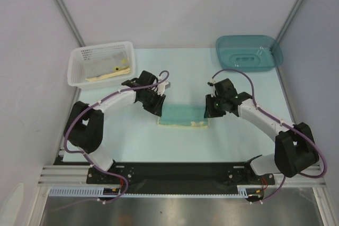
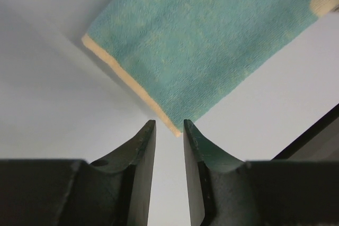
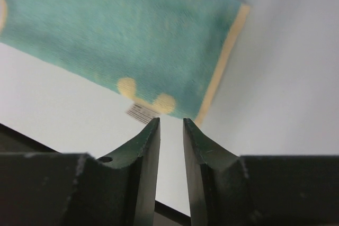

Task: Fold and stack the towels
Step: Fold the towel

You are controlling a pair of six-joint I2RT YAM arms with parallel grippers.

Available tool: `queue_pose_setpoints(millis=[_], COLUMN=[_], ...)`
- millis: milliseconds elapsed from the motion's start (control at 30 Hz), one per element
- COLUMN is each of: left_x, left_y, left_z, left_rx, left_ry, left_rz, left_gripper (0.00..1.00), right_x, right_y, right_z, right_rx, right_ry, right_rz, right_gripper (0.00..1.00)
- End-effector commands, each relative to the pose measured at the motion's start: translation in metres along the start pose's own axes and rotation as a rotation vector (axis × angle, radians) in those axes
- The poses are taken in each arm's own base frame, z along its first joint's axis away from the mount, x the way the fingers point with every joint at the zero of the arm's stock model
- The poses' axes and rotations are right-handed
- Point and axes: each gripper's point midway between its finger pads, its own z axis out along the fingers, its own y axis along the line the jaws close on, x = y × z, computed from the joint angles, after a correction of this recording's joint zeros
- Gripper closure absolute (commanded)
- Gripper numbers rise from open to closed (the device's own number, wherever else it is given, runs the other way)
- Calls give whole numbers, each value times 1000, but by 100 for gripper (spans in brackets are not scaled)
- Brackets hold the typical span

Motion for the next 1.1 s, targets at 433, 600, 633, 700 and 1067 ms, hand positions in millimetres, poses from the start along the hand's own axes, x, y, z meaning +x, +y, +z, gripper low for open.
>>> queue_pose_setpoints(millis=[433,600,633,700,1067], left_x=[0,-8,-11,-19,4], left_y=[-13,-10,-10,-10,8], left_z=[40,36,34,28,43], left_rx=[-84,-108,-111,-121,-209], left_ry=[-55,-77,-84,-101,-45], left_rz=[-131,-134,-136,-134,-225], left_gripper=[67,64,64,64,61], right_x=[6,1,-1,-4,16], right_y=[9,8,9,10,-21], right_z=[43,38,35,30,40], right_rx=[-37,-22,-21,-21,37], right_ry=[-44,-61,-63,-69,-55], right_rz=[130,127,129,134,221], right_gripper=[79,79,79,79,81])
